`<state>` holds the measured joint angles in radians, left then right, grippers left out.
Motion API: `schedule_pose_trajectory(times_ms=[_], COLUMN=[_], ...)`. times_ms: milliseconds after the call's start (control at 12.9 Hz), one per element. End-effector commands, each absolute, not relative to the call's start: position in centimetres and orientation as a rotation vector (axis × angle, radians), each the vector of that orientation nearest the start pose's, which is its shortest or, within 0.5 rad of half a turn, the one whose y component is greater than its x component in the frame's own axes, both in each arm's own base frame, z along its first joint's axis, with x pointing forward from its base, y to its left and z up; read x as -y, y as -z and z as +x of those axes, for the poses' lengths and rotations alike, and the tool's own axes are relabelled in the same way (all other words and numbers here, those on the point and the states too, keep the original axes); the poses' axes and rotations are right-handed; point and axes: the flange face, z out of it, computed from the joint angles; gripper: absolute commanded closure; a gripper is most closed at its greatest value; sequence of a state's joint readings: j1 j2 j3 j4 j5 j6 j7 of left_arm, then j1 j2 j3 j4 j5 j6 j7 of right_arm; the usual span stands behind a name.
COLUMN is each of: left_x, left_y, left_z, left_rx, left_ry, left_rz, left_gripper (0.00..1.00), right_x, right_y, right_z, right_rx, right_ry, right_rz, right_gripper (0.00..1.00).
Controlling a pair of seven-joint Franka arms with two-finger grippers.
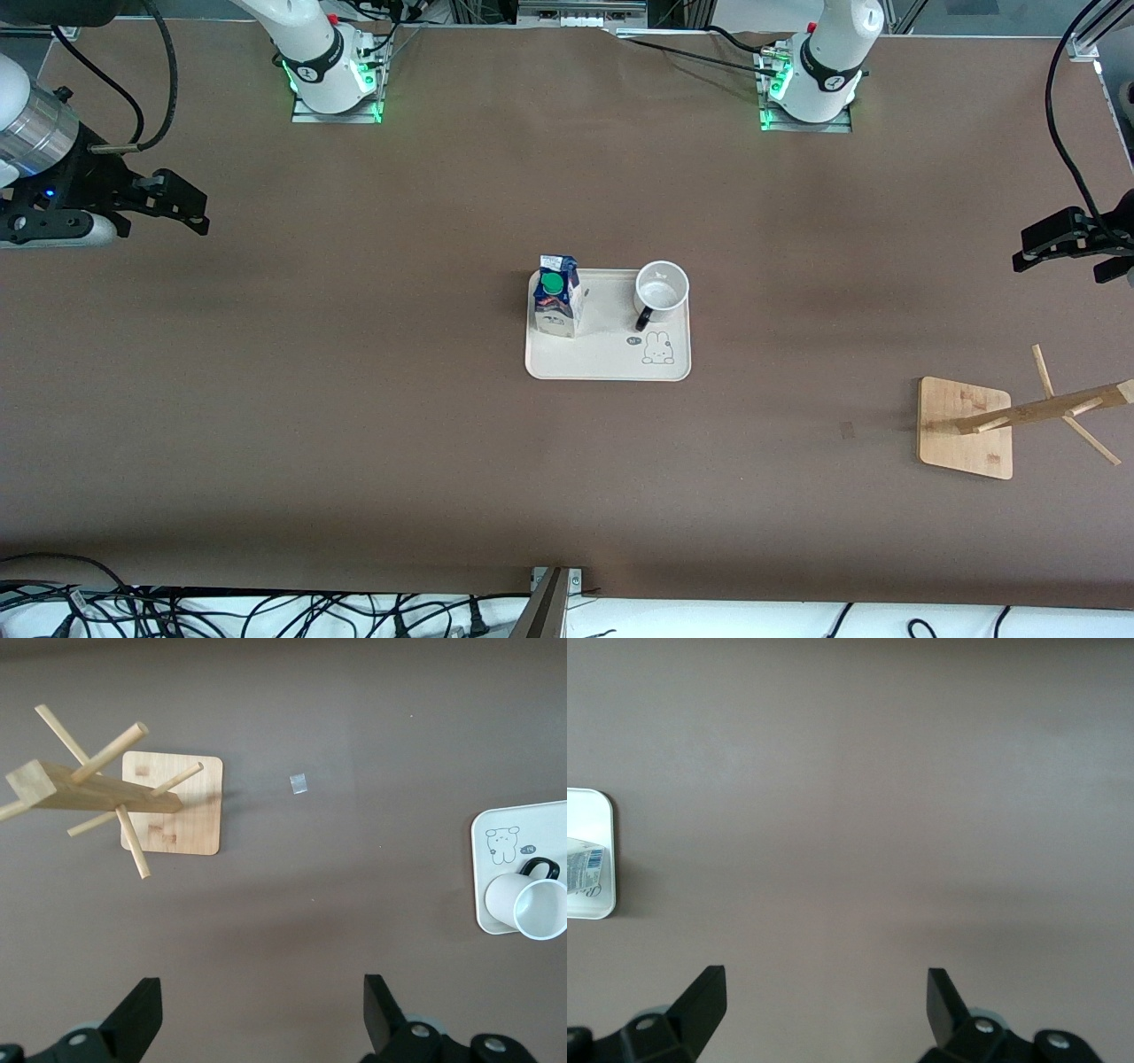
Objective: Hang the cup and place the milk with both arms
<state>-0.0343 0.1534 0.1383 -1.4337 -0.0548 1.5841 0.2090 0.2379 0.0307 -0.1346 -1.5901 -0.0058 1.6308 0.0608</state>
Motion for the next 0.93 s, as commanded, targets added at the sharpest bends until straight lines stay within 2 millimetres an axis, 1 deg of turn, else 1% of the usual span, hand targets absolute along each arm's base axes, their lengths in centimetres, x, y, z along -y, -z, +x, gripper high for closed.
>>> schedule_pose_trajectory(times_ms=[0, 77, 232, 387, 464, 541, 619, 696, 773, 851], left_x=[-3.9, -3.4, -1.6, -2.3, -2.4, -2.4, -2.4, -2.4, -2.2, -2.1], left_y=[-60.7, -60.7, -60.9, -60.7, -60.8, -60.7, -60.3, -59.0, -58.3, -58.0], left_z=[58.3, 58.3, 58.2, 58.0, 58.0, 57.9, 57.9, 58.4, 58.4, 58.3], left_rx=[-0.153, -0.176, -0.292, -0.303, -0.288, -0.288, -0.301, -0.304, -0.311, -0.316], left_ry=[-0.01, -0.017, -0.023, -0.038, -0.048, -0.072, -0.094, -0.133, -0.175, -0.207], left_rz=[-3.176, -3.144, -3.079, -3.09, -3.089, -3.09, -3.084, -3.081, -3.081, -3.092], left_gripper=[0.0, 0.0, 0.0, 0.0, 0.0, 0.0, 0.0, 0.0, 0.0, 0.0], right_x=[-6.0, -6.0, -5.9, -6.0, -6.0, -5.9, -5.9, -5.8, -6.6, -8.2], right_y=[-60.6, -60.6, -60.7, -60.8, -61.0, -61.5, -61.3, -61.2, -61.2, -59.9], right_z=[56.3, 56.3, 56.4, 56.6, 56.8, 57.3, 57.6, 57.7, 57.6, 57.8], right_rx=[0.081, 0.081, 0.079, 0.079, 0.076, 0.071, 0.086, 0.093, 0.117, 0.162], right_ry=[0.012, 0.012, 0.024, 0.039, 0.074, 0.148, 0.165, 0.165, 0.161, 0.117], right_rz=[-3.157, -3.157, -3.158, -3.156, -3.149, -3.141, -3.14, -3.141, -3.141, -3.149], right_gripper=[0.0, 0.0, 0.0, 0.0, 0.0, 0.0, 0.0, 0.0, 0.0, 0.0])
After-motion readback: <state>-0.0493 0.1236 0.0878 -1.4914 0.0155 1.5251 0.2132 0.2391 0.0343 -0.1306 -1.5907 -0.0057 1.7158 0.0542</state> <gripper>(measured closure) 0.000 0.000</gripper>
